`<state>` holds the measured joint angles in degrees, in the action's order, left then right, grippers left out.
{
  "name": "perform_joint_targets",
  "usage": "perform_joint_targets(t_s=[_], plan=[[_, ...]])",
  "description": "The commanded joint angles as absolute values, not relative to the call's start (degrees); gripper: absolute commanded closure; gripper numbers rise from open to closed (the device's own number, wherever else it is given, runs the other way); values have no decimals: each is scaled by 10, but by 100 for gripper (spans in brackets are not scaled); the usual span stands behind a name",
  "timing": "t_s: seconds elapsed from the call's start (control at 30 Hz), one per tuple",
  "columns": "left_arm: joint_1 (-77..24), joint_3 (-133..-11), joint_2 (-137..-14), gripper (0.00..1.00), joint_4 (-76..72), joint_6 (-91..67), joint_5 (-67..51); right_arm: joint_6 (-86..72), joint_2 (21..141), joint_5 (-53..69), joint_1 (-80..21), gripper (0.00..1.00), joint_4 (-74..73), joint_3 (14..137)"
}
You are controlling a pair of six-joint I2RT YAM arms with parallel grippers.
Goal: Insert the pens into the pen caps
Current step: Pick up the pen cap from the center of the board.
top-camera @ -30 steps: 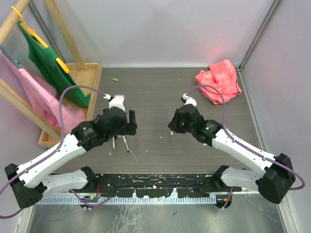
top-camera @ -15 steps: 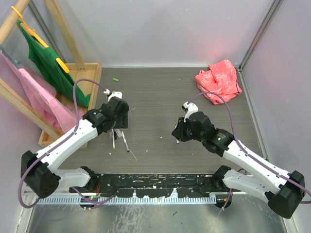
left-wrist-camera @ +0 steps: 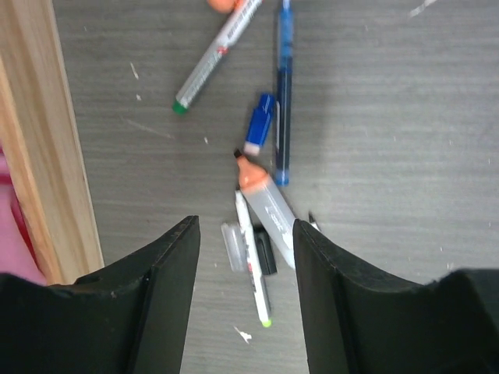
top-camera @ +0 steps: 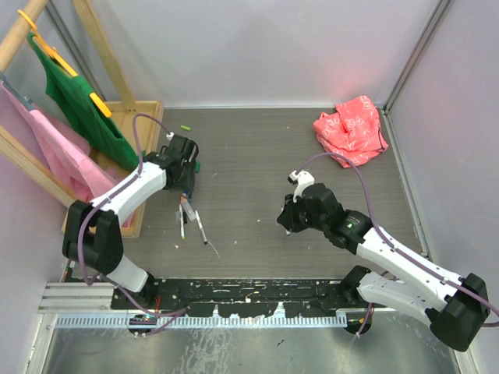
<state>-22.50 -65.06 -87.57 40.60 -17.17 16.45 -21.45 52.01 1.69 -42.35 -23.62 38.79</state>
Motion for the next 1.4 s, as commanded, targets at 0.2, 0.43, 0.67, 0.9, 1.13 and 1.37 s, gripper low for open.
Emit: perform_joint_targets(t_s=[0.2, 0.43, 0.67, 0.9, 1.13, 1.37], plan=[[-167, -716, -969, 57, 355, -109, 85, -191, 519, 32, -421, 100, -202, 388], [-155, -733, -1007, 59, 348, -98, 55, -189, 532, 35, -421, 100, -197, 388], [-143, -739, -1024, 62, 351, -93, 57, -190, 533, 36, -421, 100, -197, 386], [-138, -742, -1039, 62, 351, -94, 43, -189, 539, 41, -421, 100, -196, 387], [-138, -744, -1054, 63, 349, -94, 35, -189, 535, 42, -420, 100, -197, 384], [-137, -748, -1064, 65, 353, -91, 49, -190, 533, 43, -420, 100, -198, 385]])
